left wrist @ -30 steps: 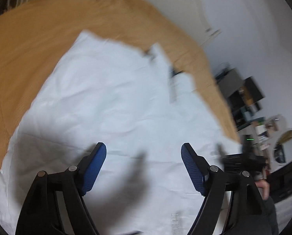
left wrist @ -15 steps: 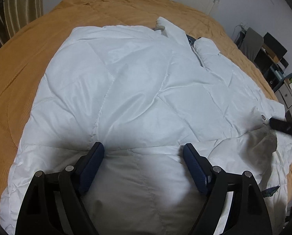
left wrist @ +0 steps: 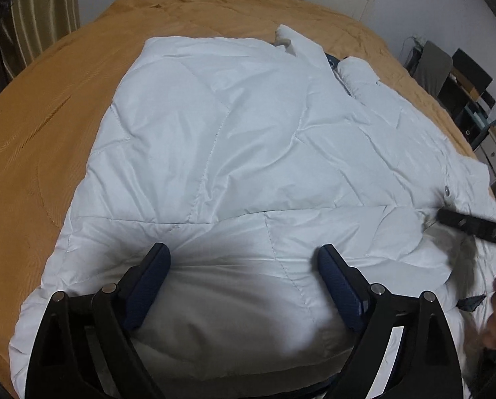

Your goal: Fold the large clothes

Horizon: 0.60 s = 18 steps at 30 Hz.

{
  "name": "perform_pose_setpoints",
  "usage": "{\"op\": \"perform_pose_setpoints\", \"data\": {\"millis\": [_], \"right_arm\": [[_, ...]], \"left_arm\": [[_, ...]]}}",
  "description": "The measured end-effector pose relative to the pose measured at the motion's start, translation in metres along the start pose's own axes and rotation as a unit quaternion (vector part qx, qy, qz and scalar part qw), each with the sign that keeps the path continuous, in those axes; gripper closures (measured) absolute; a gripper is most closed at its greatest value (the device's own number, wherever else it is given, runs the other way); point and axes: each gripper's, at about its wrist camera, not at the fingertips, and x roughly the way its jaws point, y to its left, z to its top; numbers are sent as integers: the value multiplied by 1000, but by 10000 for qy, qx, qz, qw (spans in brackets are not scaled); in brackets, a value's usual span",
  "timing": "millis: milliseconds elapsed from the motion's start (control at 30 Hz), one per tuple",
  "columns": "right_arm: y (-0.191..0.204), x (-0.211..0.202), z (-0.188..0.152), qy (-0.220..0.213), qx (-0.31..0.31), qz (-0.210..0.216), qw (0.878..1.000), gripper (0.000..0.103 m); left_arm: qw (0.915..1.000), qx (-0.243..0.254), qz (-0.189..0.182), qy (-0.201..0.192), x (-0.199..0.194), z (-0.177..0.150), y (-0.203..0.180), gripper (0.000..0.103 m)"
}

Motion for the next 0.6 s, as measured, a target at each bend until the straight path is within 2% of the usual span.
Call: {"op": "perform_pose_setpoints", "data": {"millis": [33, 100, 133, 167, 200, 233, 333, 400, 500, 600], "right_arm": [[-14, -16, 4, -188, 217, 140, 9995, 25], [-52, -51, 9, -612, 643, 363, 9954, 14], [-76, -69, 9, -812, 841, 345, 9925, 2], [-106, -89, 5, -1027, 1078, 163, 9887, 0], [-121, -105, -1, -1155, 1251, -7, 9854, 0], [-156, -121, -10, -1294, 1521, -237, 9796, 0], [-246, -142, -49, -1259, 2294, -610, 9632, 0], [-303, -137, -70, -1078, 2883, -711, 9488, 0], [-361, -124, -94, -946, 3536, -517, 9292, 0], [-387, -93, -95, -780, 3866, -246, 9186, 0]], "left_arm": [[10000, 0, -23, 4, 1, 1, 0, 9], [10000, -26, -78, -4, 2, 1, 2, 5], [10000, -22, -86, 2, 3, 2, 2, 4], [10000, -5, -86, 16, 4, 2, 1, 1], [10000, 14, -51, 33, 5, 3, 0, 0], [10000, 31, 41, 47, 12, 7, -7, 0], [9998, -7, 190, 40, 13, 7, -9, 0], [9997, -55, 223, 27, 12, 5, -8, 0], [9996, -80, 286, 11, 13, 5, -8, 0], [9994, -90, 344, -1, 16, 6, -9, 0]]}}
